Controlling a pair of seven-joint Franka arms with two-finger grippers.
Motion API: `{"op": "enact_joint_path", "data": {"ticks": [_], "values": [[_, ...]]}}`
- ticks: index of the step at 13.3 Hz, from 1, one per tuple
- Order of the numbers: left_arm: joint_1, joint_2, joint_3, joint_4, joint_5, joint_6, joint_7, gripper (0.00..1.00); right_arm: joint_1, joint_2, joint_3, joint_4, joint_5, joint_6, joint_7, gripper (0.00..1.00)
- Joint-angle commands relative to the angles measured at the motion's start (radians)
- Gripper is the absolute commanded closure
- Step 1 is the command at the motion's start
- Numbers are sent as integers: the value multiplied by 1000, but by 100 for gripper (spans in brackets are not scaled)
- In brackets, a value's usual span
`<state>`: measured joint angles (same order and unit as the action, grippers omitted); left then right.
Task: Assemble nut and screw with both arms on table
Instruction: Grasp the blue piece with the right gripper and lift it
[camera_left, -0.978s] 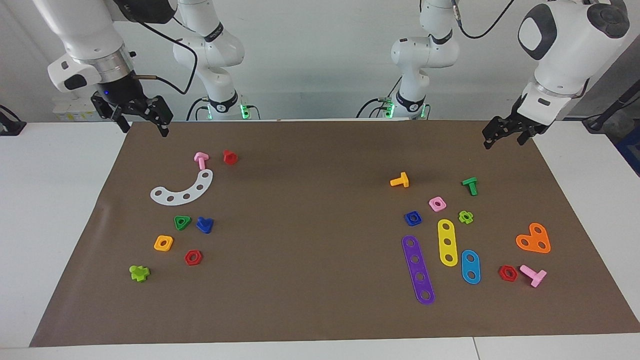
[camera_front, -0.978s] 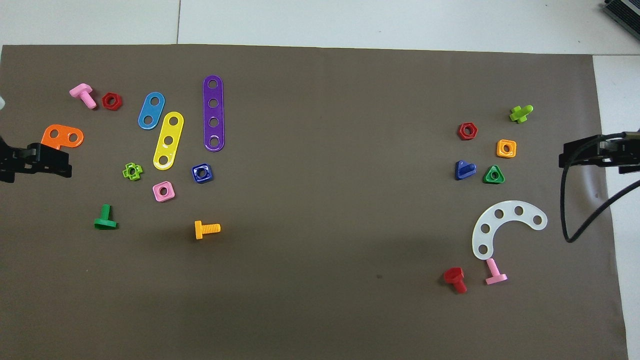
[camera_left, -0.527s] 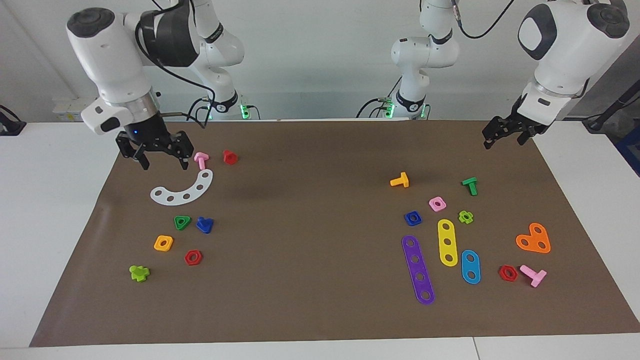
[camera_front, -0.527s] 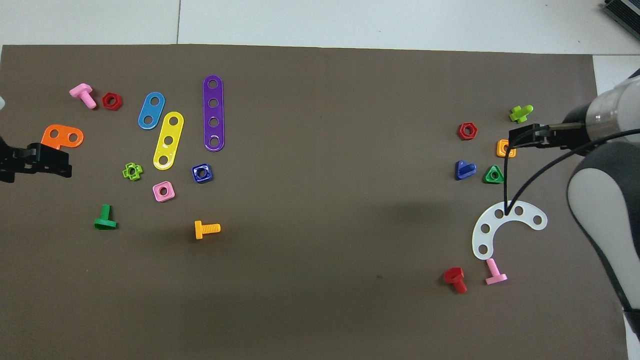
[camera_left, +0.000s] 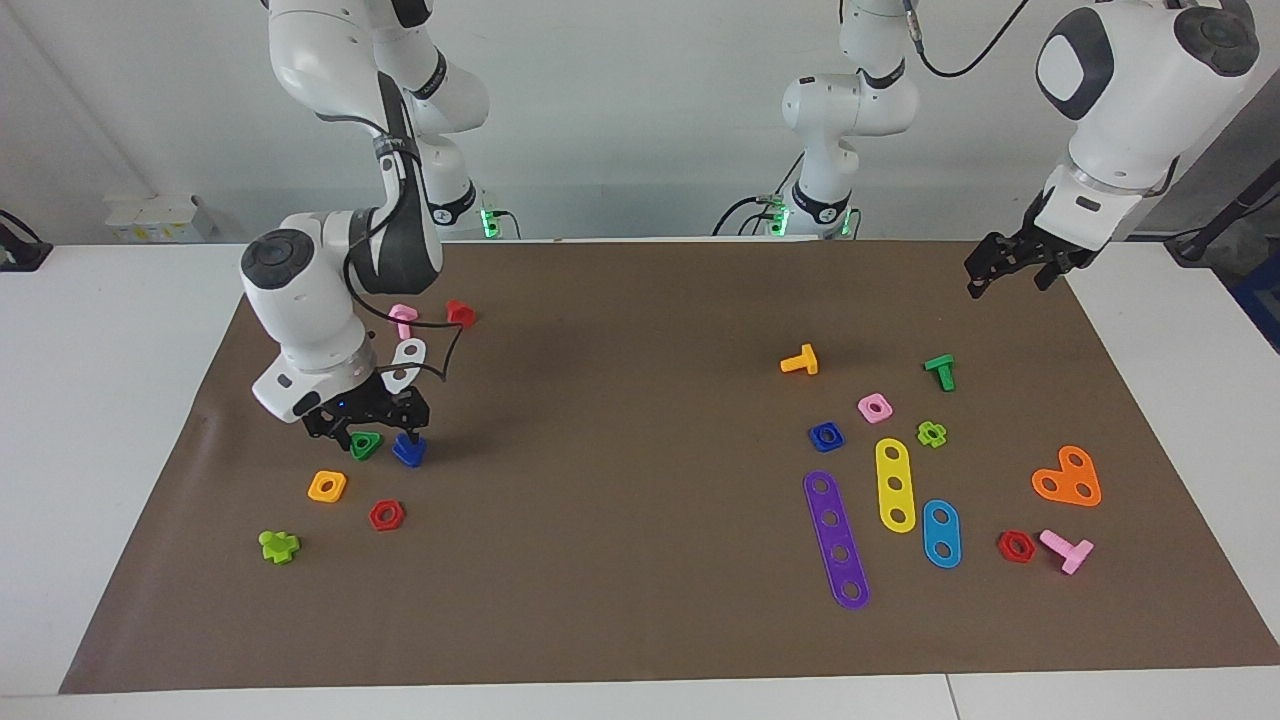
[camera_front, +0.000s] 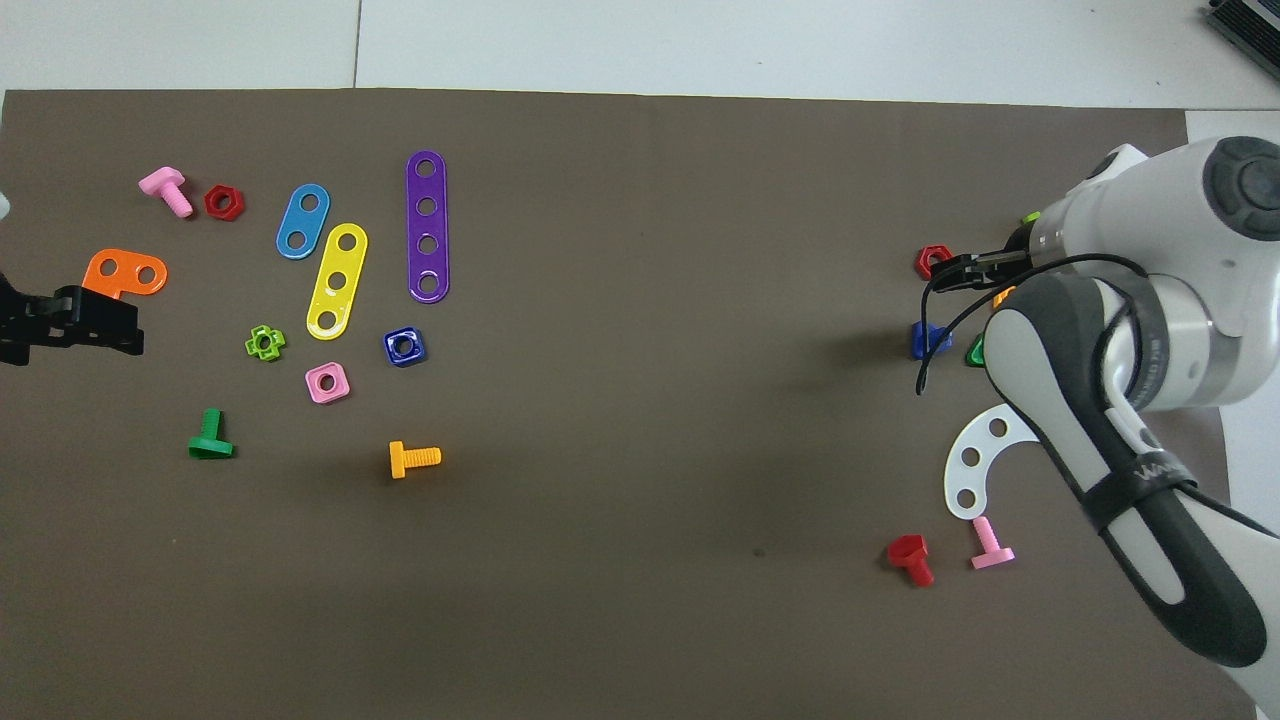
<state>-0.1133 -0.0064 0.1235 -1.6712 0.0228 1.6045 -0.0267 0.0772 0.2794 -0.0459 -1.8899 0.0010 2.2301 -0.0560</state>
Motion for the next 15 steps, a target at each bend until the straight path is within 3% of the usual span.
{"op": "enact_joint_path", "data": {"ticks": [1, 4, 6, 11, 15], "values": [[1, -30, -2, -32, 22, -1, -2, 0, -5, -36, 4, -84, 28, 35, -60, 7], [1, -30, -2, -32, 22, -1, -2, 0, -5, -20, 4, -147, 28, 161, -68, 16], [1, -30, -2, -32, 22, -1, -2, 0, -5, -13, 4, -147, 59, 172, -68, 20], [1, -30, -2, -32, 22, -1, -2, 0, -5, 9, 4, -150, 62, 175, -105, 42], [1, -30, -2, -32, 22, -1, -2, 0, -5, 21, 4, -150, 62, 210, -100, 44]]}}
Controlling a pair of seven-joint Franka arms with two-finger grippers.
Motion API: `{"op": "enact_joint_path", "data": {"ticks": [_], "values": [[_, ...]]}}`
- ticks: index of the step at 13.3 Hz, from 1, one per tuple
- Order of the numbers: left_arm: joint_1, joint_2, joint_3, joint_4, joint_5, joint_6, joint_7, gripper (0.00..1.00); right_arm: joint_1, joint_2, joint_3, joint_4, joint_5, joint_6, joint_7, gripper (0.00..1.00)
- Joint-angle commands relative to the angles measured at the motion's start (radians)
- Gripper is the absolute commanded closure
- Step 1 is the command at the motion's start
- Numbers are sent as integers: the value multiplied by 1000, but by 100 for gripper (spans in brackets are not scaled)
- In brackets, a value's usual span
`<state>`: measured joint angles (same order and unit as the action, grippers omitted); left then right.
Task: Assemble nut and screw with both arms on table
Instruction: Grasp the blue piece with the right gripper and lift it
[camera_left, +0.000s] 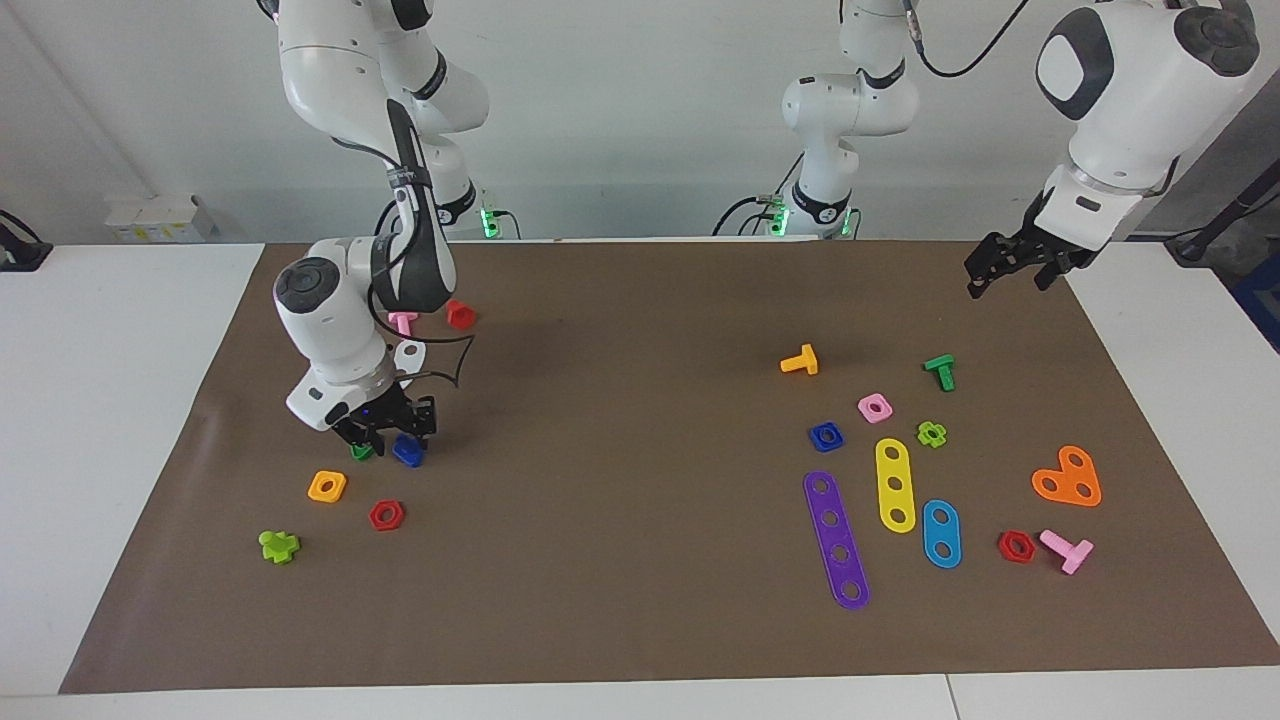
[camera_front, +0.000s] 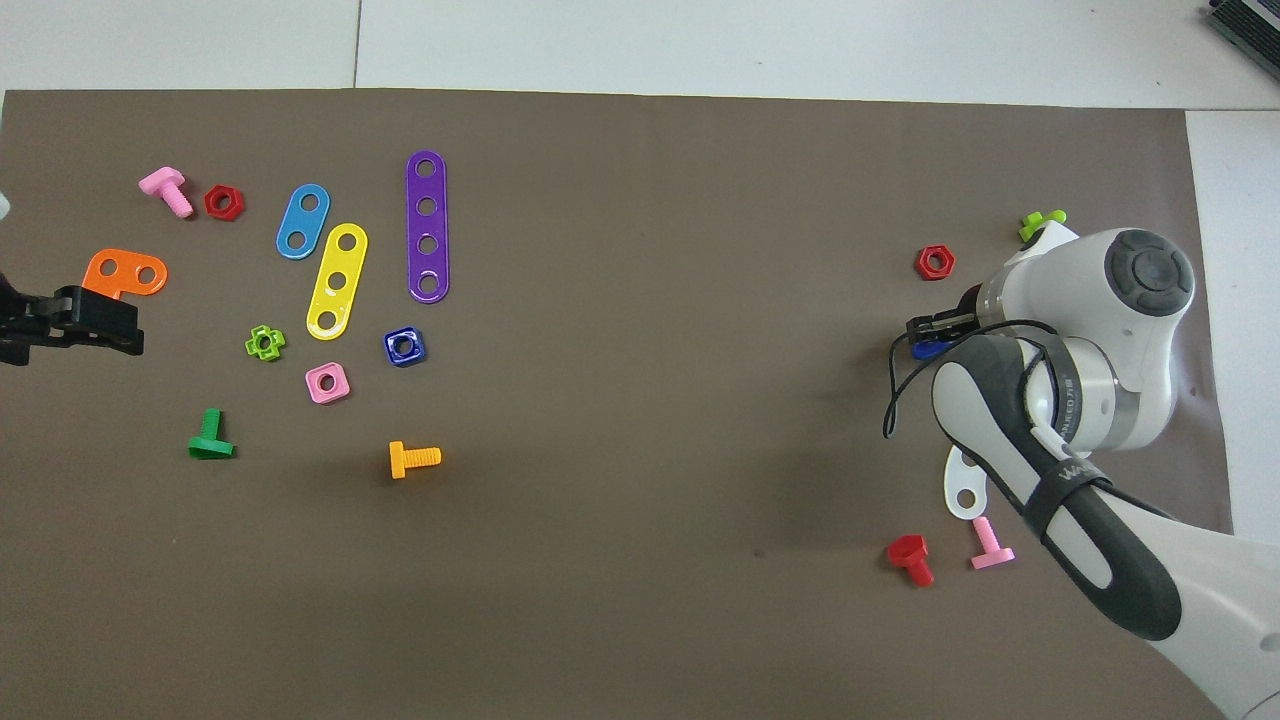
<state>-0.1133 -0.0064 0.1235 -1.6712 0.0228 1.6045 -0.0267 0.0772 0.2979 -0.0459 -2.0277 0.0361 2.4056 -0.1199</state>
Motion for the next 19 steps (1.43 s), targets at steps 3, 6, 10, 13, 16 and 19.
{"op": "enact_joint_path", "data": {"ticks": [3, 6, 10, 13, 16, 19], "values": [[1, -30, -2, -32, 22, -1, -2, 0, -5, 4, 5, -12, 27, 35, -43, 69], [1, -30, -2, -32, 22, -1, -2, 0, -5, 3, 5, -19, 28, 26, -43, 100], [1, -30, -2, -32, 22, -1, -2, 0, -5, 1, 5, -9, 28, 15, -37, 100], [1, -30, -2, -32, 22, -1, -2, 0, -4, -28, 26, 85, 28, -98, -2, 100], [1, -30, -2, -32, 22, -1, -2, 0, 45, -26, 78, 205, 8, -154, 179, 100], [1, -30, -2, -32, 22, -1, -2, 0, 154, -8, 80, 268, -54, -140, 381, 100]]}}
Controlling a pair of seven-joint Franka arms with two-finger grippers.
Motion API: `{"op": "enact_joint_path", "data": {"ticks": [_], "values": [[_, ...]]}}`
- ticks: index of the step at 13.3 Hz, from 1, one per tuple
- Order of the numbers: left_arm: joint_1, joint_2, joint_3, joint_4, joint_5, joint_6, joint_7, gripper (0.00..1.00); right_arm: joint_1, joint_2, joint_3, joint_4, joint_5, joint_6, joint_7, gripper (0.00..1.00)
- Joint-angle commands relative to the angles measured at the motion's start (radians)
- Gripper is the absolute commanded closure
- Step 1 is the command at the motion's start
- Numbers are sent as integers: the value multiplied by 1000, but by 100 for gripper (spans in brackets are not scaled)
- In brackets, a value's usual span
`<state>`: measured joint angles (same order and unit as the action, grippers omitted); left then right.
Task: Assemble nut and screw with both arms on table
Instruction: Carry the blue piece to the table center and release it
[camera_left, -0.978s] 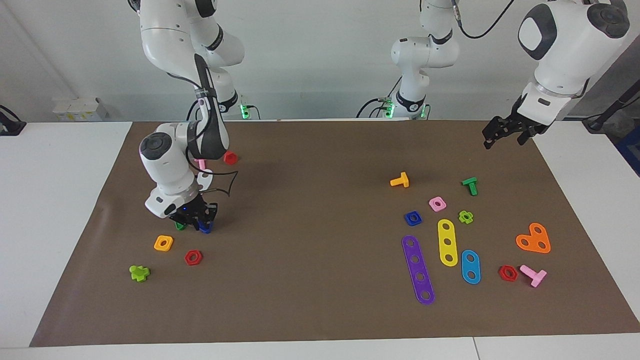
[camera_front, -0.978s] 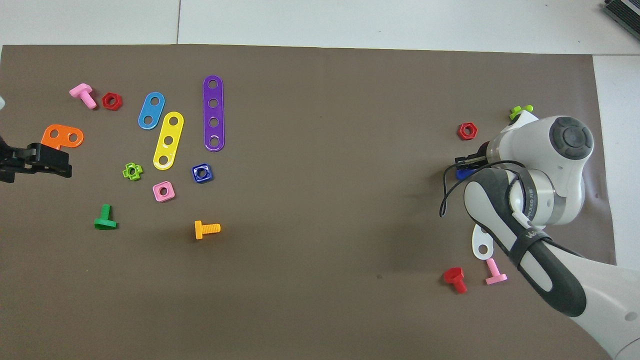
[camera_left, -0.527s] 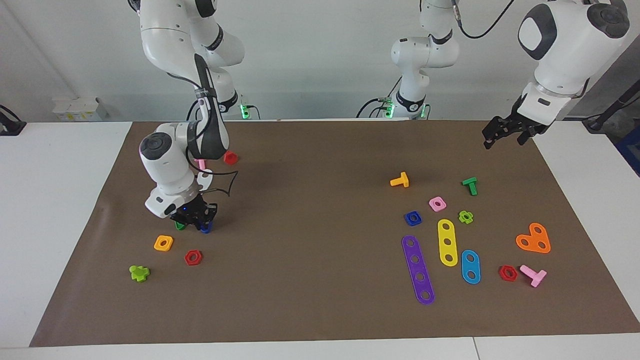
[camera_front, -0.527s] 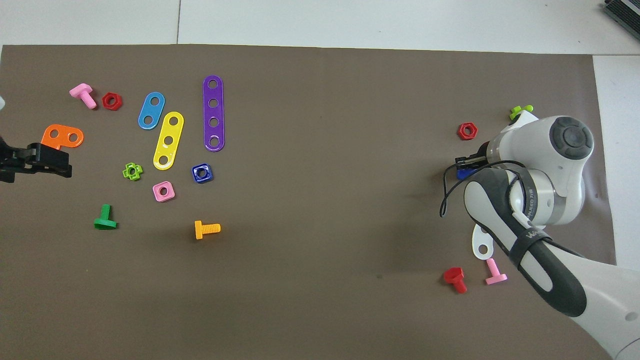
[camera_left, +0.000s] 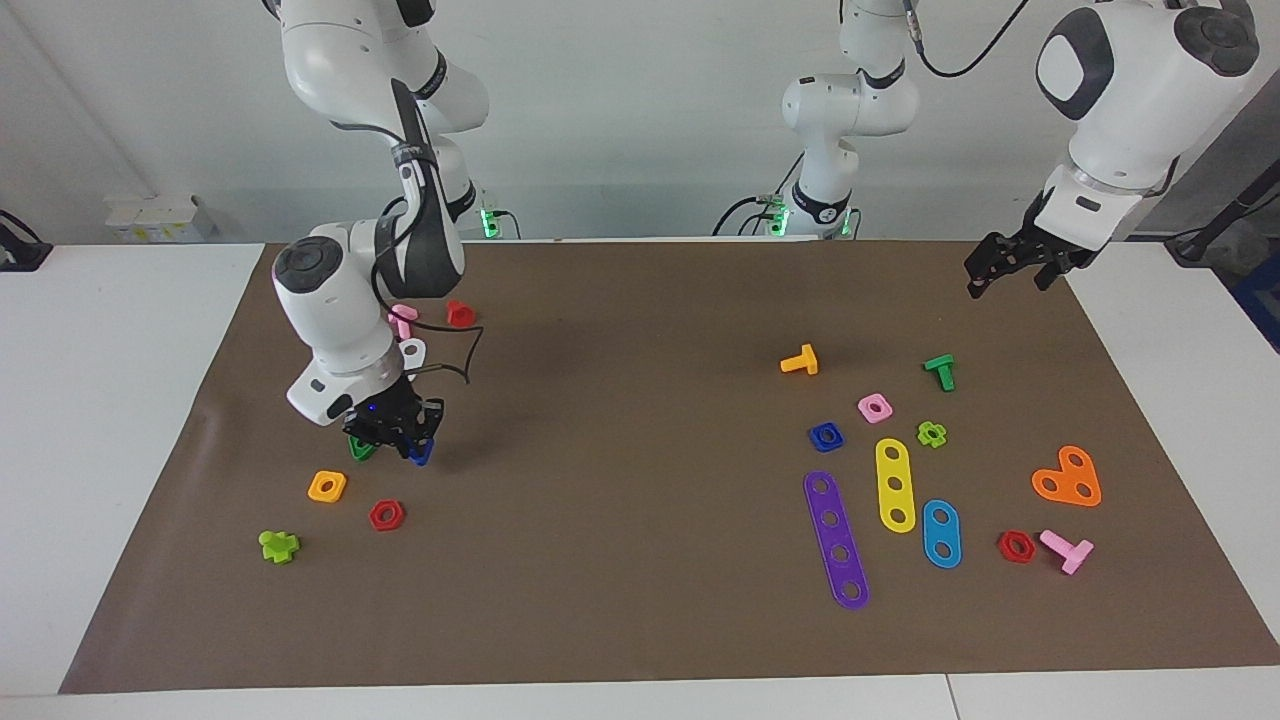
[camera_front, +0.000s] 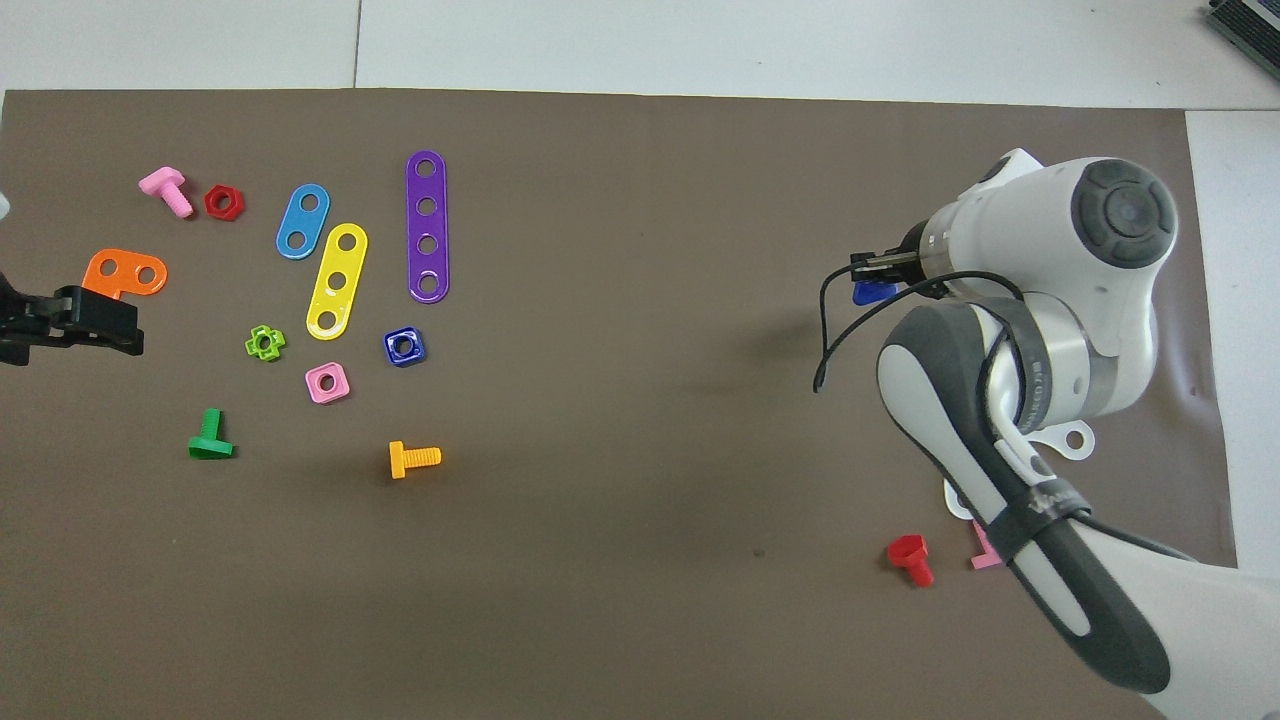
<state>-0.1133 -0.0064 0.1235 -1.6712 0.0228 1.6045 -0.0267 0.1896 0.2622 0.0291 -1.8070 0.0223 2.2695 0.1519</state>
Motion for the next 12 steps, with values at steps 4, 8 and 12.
{"op": "enact_joint_path", "data": {"ticks": [4, 8, 12], "values": [[1, -30, -2, -32, 22, -1, -2, 0, 215, 156, 0, 196, -50, 2, 302, 100], [1, -30, -2, -32, 22, -1, -2, 0, 327, 278, 3, 221, -133, 137, 422, 100], [1, -30, -2, -32, 22, -1, -2, 0, 353, 293, 5, 204, -148, 145, 433, 100]]}}
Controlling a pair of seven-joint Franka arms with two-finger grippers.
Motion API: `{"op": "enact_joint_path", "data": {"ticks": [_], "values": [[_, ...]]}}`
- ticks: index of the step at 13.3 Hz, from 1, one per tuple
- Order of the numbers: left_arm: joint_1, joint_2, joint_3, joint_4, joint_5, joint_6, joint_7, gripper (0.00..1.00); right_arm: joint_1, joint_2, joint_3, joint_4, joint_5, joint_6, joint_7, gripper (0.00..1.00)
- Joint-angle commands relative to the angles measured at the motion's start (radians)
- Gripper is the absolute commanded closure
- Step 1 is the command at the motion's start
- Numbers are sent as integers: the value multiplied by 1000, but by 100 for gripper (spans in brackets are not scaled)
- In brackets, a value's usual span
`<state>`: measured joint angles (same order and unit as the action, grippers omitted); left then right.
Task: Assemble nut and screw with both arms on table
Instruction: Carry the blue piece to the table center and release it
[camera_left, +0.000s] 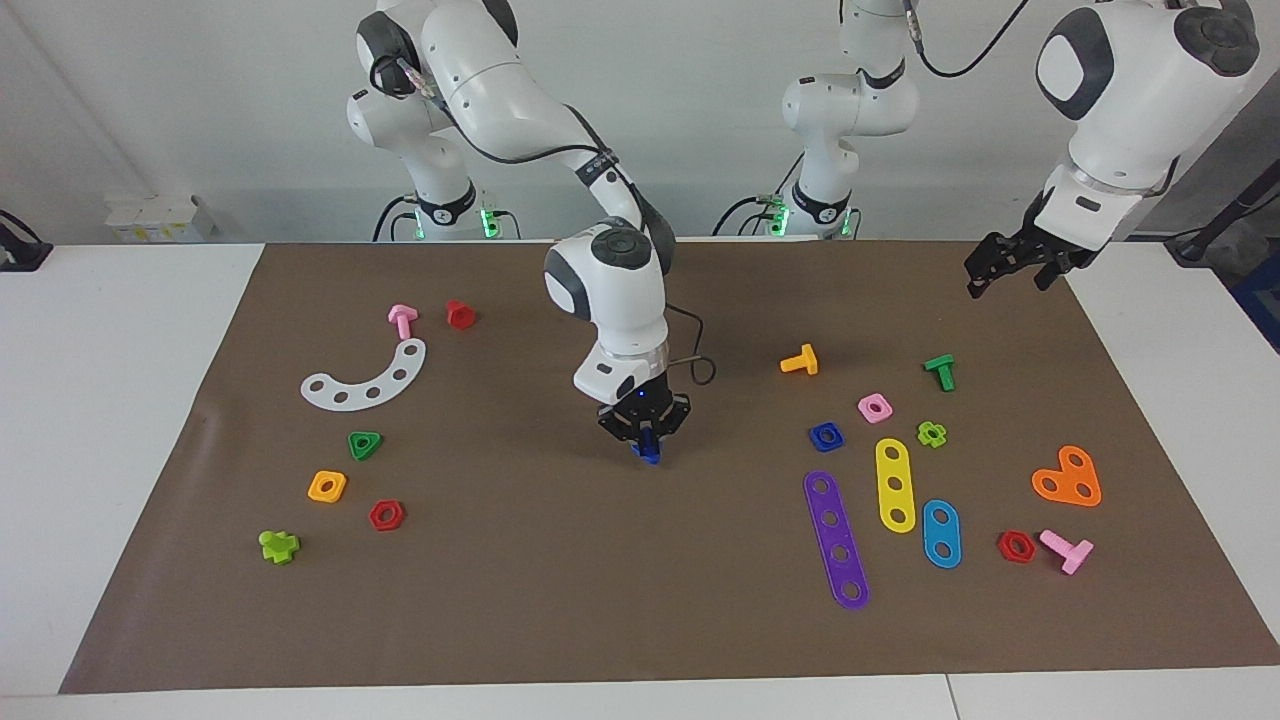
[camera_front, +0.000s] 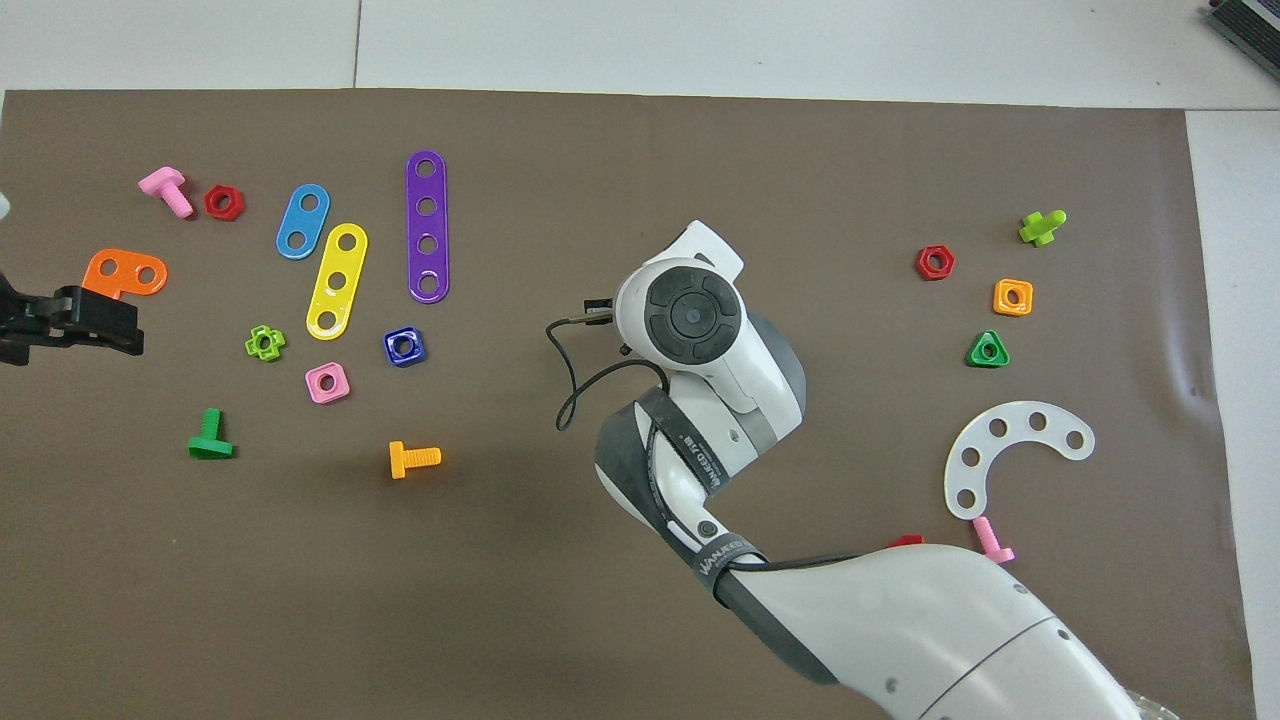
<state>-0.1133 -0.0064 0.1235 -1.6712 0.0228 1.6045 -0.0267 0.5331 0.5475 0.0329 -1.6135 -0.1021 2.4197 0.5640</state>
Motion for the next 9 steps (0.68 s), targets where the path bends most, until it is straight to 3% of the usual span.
{"op": "enact_joint_path", "data": {"ticks": [1, 5, 6, 7, 9], "values": [[1, -30, -2, -32, 22, -1, -2, 0, 15, 6, 1, -8, -28, -14, 20, 100], [1, -30, -2, -32, 22, -1, -2, 0, 25, -6, -2, -69, -30, -31, 25, 100], [1, -30, -2, -32, 22, -1, -2, 0, 25, -6, -2, -69, -28, -33, 28, 72], [1, -30, -2, -32, 22, -1, -2, 0, 25, -6, -2, -63, -28, -33, 43, 1], [1, -30, -2, -32, 22, -1, -2, 0, 16, -36, -2, -54, -25, -39, 82, 0]]}}
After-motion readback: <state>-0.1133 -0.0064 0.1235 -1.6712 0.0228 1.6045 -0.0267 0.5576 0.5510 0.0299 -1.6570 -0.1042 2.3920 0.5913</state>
